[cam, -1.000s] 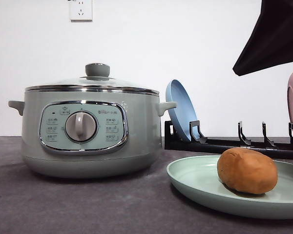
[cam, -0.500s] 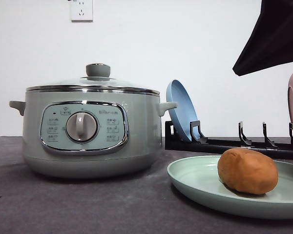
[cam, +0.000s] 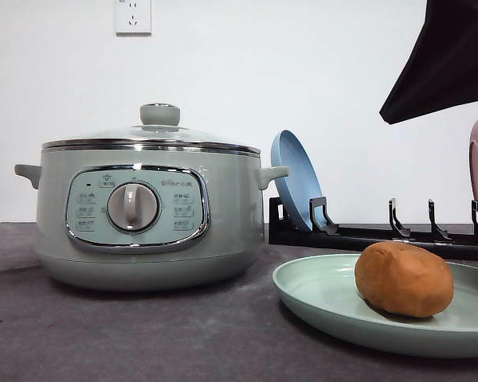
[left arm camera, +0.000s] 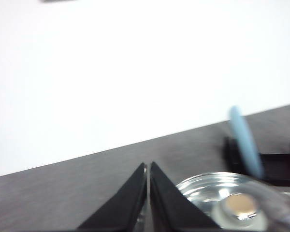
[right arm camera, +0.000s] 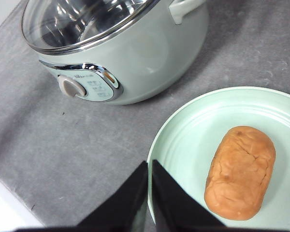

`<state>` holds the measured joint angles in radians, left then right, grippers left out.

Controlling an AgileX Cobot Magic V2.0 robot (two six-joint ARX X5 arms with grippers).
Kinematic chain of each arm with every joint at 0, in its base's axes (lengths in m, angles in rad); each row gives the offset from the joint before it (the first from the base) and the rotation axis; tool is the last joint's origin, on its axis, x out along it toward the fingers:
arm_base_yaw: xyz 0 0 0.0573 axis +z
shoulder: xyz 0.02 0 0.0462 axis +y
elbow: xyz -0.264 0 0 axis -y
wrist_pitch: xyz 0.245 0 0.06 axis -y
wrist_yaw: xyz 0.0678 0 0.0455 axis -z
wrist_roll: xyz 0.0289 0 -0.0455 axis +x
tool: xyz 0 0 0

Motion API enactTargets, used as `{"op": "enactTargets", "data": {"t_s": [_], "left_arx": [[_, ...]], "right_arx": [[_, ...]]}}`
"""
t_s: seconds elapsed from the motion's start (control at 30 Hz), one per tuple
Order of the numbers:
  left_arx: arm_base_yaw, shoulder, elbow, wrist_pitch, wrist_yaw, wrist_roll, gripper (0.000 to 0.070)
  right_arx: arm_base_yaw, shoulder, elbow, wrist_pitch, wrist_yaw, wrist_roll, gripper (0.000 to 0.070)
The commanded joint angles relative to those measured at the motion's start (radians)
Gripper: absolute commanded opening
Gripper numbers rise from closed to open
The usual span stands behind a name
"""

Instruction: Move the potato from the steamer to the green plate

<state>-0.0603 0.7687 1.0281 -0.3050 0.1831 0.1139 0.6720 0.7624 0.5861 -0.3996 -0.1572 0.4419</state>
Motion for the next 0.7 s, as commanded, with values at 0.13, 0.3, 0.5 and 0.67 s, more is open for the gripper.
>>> {"op": "enactTargets", "data": {"t_s": [0.13,0.3,0.5,0.67], "left_arx": [[0.082,-0.214,-0.263,0.128,-0.086,0.005,0.0000],[0.118,-0.366,-0.465,0.173,-0.176,0.005,0.0000],[0.144,-0.501,-0.659,0.171,-0.217,0.004,0.0000],[0.152,-0.589,-0.786,0.171,-0.218,0.004,0.0000]], "right_arx": [[0.006,0.005,0.011,0.011,0.001,-0.008,0.0000],[0.006,0.005,0.011,0.011,0.001,-0.008,0.0000],[0.006,0.005,0.011,0.011,0.000,-0.008,0.0000],[0.006,0.005,0.011,0.011,0.001,-0.008,0.0000]]}}
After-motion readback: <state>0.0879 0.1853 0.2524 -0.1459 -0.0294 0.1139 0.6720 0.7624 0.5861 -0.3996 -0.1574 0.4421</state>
